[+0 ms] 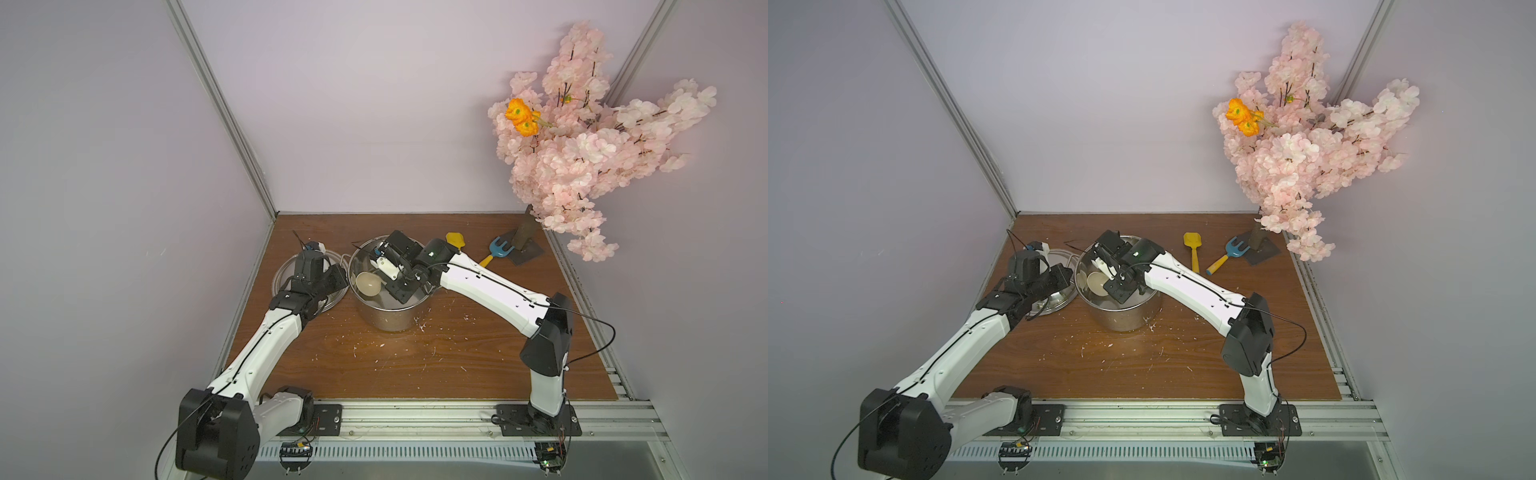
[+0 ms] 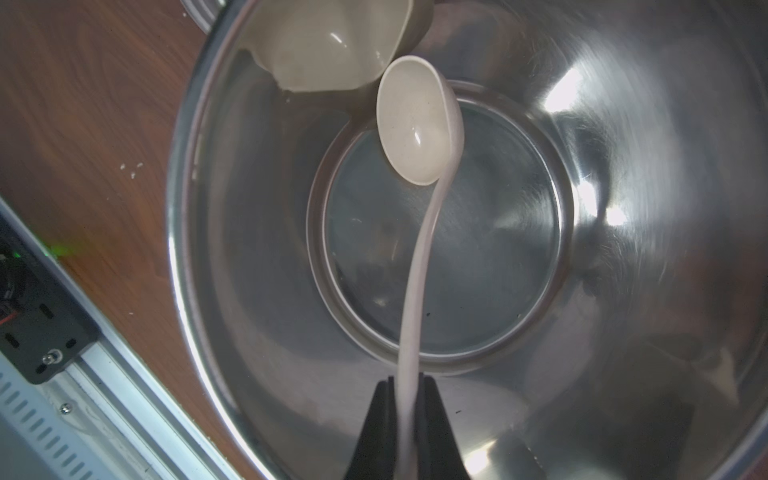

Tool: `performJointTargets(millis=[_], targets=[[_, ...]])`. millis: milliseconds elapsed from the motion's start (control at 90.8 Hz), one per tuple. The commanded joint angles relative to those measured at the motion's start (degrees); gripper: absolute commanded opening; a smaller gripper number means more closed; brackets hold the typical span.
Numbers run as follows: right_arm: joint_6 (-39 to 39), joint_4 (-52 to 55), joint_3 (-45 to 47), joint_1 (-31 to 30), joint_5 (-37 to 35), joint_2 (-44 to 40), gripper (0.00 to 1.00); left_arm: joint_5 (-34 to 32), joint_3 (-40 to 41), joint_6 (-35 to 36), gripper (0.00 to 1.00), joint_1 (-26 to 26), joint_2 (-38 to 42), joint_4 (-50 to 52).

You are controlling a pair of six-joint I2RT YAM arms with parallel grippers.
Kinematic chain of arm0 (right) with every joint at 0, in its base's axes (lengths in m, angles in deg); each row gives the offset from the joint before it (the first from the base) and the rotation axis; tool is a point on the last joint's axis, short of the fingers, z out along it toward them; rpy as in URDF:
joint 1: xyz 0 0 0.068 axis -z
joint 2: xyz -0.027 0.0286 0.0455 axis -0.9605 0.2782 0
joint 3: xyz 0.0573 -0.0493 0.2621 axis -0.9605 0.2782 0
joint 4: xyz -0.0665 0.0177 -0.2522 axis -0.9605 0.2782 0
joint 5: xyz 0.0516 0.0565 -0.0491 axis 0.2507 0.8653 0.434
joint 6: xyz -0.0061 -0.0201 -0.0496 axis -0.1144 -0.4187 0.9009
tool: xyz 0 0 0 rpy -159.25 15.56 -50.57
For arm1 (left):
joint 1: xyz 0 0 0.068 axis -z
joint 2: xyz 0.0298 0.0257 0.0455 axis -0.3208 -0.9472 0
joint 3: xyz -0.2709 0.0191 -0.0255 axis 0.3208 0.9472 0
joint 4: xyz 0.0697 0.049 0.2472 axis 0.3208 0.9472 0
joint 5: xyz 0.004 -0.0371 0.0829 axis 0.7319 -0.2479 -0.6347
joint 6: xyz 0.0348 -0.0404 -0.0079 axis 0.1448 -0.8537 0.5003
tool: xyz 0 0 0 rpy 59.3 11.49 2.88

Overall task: Stir the soup with a spoon
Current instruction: Stir the soup in the pan with a stick.

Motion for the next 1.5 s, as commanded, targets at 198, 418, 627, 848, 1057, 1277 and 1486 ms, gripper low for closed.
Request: performJointTargets(millis=[198, 418, 627, 848, 1057, 1277, 1486], targets=[[-1.42, -3.45, 11.34, -0.41, -3.21, -10.17, 0.00, 2.12, 0.67, 3.18, 0.11, -0.24, 0.17, 1.72], [-1.43, -4.72, 15.89, 4.48, -4.58, -14.11, 0.00, 2.16, 0.88, 3.02, 0.12, -0.24, 0.93, 1.64], [-0.64, -6.26, 13.61, 7.40, -4.64, -11.69, 0.00, 2.76, 0.98, 3.00, 0.12, -0.26, 0.46, 1.33], [-0.27, -6.43, 4.71, 6.18, -0.50, -5.44, 0.00, 2.77, 1.26, 3.00, 0.11, -0.24, 0.44, 1.08], [-0.01, -3.78, -2.66, 1.19, 0.46, -0.64, 0.00, 2.61, 1.63, 2.91, 0.11, -0.26, 0.65, 0.76], [-0.94, -2.77, 3.53, -1.73, -2.12, -5.14, 0.00, 2.87, 1.44, 2.87, 0.12, -0.24, 0.06, 0.64], [-2.09, -4.11, 13.83, 0.22, -6.51, -11.87, 0.00, 2.66, 1.59, 2.89, 0.11, -0.24, 0.37, 0.58]])
